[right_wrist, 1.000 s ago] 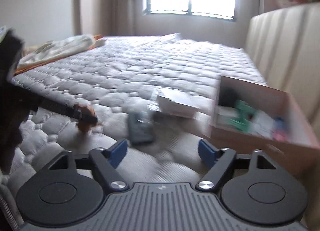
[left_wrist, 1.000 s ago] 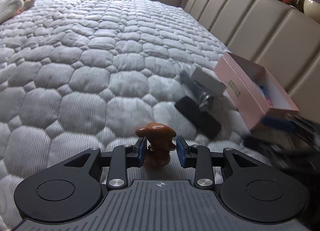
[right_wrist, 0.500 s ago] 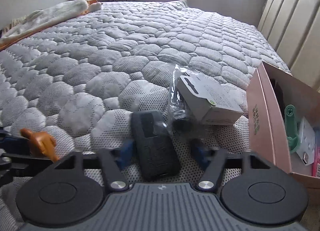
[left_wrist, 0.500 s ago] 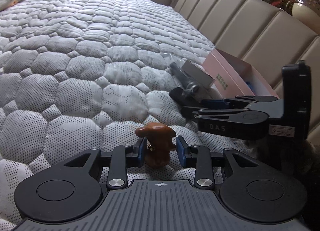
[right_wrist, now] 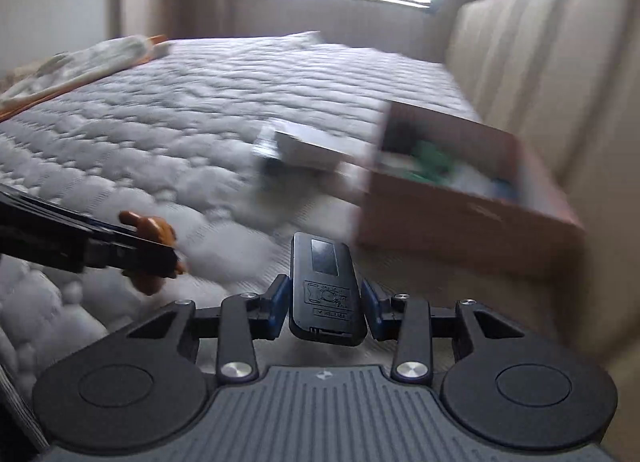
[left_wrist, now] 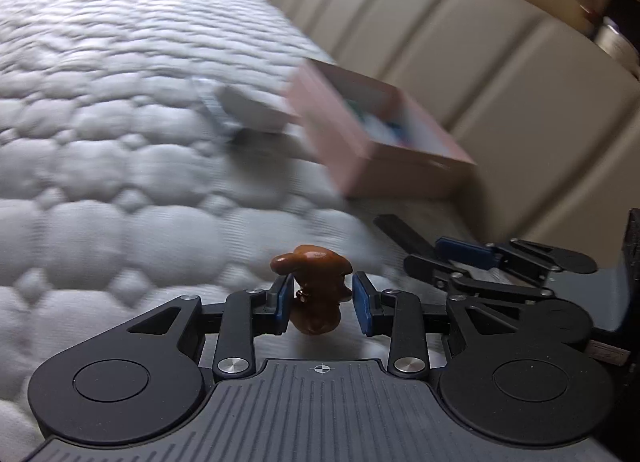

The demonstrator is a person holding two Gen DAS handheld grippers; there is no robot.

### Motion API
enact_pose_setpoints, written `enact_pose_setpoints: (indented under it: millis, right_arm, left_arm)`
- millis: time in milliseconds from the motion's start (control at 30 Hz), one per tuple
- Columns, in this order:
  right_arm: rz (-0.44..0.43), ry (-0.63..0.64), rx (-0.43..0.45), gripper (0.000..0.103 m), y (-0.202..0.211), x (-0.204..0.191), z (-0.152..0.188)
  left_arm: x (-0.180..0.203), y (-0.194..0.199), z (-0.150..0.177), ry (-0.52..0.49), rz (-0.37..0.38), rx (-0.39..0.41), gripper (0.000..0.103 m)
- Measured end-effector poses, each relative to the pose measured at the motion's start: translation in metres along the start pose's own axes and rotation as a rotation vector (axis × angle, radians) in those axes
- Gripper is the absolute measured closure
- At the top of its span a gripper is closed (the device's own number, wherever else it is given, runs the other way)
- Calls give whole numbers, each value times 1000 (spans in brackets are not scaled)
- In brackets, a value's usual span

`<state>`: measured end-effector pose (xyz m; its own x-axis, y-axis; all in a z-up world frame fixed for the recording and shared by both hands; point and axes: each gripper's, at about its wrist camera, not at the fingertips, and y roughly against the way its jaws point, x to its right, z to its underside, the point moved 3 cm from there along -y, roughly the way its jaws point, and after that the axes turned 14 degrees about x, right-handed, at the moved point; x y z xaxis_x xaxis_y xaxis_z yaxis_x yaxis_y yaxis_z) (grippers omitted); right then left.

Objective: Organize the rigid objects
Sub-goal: 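Grasp the black remote with the right gripper while the left gripper holds the teddy, then carry the teddy in the left gripper and remote in the right toward the box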

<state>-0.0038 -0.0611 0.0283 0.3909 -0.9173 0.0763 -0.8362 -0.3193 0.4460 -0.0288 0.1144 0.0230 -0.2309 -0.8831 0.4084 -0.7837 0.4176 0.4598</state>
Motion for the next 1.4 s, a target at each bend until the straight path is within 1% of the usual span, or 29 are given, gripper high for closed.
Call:
enact_pose_setpoints:
  millis: [167, 300, 400, 533, 600, 767, 833, 933, 1033, 1200, 1333, 1400]
  right_arm:
    - [80, -43, 0, 64, 28, 30, 25]
    - [140, -65, 1, 64, 36, 41, 38]
    - [169, -56, 13, 64, 39, 46, 46]
    - [145, -87, -3, 64, 36, 52, 55]
    - [140, -101, 2, 61, 37, 54, 59]
    - [128, -128, 10, 46, 38, 51, 65]
    - [129, -120, 16, 45, 39, 48, 68]
    - [140, -103, 25, 45, 39, 43, 69]
    - [129, -98, 27, 44, 40, 41, 66]
    - [130, -104, 39, 44, 31, 44, 52]
    - [139, -112, -15, 44, 15, 48, 42]
    - [104, -154, -38, 44, 14, 49, 40]
  left_arm:
    - [35, -16, 13, -42, 44, -42, 67]
    - [49, -28, 18, -60, 18, -69, 67]
    - [55, -31, 19, -74, -1, -64, 67]
    - [54, -33, 21, -73, -30, -70, 67]
    - [54, -33, 21, -76, -39, -72, 67]
    - [56, -32, 21, -78, -51, -75, 67]
    - [56, -33, 22, -68, -51, -78, 67]
    - [55, -33, 22, -61, -51, -81, 67]
    - [56, -32, 22, -65, -48, -81, 67]
    - [54, -30, 23, -53, -37, -81, 67]
    - [51, -26, 22, -39, -30, -74, 67]
    - [48, -25, 22, -30, -26, -72, 67]
